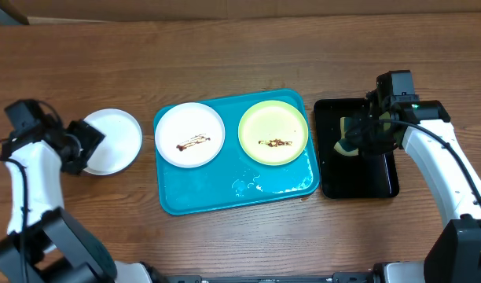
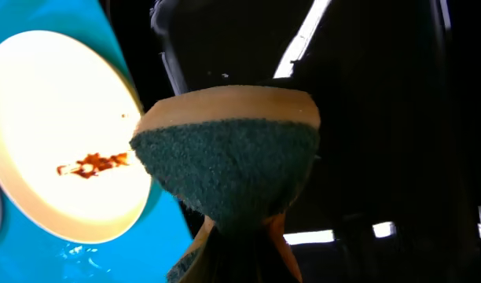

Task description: Clean dirty plates on tray and stack at the side

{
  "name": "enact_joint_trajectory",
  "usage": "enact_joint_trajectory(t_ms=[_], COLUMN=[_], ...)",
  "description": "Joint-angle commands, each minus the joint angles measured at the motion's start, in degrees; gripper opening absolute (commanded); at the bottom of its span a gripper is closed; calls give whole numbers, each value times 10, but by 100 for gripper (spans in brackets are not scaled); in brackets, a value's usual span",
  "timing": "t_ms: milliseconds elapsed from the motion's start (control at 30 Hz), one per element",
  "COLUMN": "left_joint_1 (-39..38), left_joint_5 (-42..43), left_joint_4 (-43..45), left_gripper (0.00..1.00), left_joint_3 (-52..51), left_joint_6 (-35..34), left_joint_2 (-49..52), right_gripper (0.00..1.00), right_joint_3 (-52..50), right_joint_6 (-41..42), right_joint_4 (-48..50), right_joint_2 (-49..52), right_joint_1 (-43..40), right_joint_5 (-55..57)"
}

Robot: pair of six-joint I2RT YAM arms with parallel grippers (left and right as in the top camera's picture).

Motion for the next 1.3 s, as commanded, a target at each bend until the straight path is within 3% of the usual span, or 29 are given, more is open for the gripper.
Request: enact_joint_trajectory(t_ms=[0,133,400,667,700,800,867,967,1033,1100,1200,1267], left_joint_1=[-62,-147,-287,-344,-347,-350,-350,-350,-350,-350,-350,-350], left_joint_5=[61,45,-77,-80,-80,-80,-80,-80,-80,-80,-80,-80], left_joint_4=[-27,-71,-129,-135,-135,-139,-142,-141,-139,-139,-141,-141], left_gripper=[71,80,72,70,70,69,69,69,69,69,69,69], left_joint_3=[14,14,14,14,14,14,14,14,14,14,14,14], left_joint_6=[53,63,63,60,60,60,60,60,60,60,60,60], left_joint_2=[-48,-55,-53,-53,-53,-53,-53,-53,-53,-53,-53,-53], right_gripper=[4,4,4,4,4,4,4,4,4,4,4,4], right_joint_3=[-3,-6,-39,-41,-41,-41,-41,-41,-41,-41,-41,-41], right_joint_6=[-20,-85,-90,-96,-78,84,97,-14,-53,-54,59,113], right_joint_4=[11,36,71,85,82,54,66,100,104,96,67,53], right_joint_2=[-9,-1,64,148,155,161,161,161,161,161,161,161], right_joint_1=[-2,-2,-2,-2,-2,-9,-16,-12,-2,5,9,5], right_joint_5=[26,19,-18,-54,-15,143,88,-79,-124,-82,82,132])
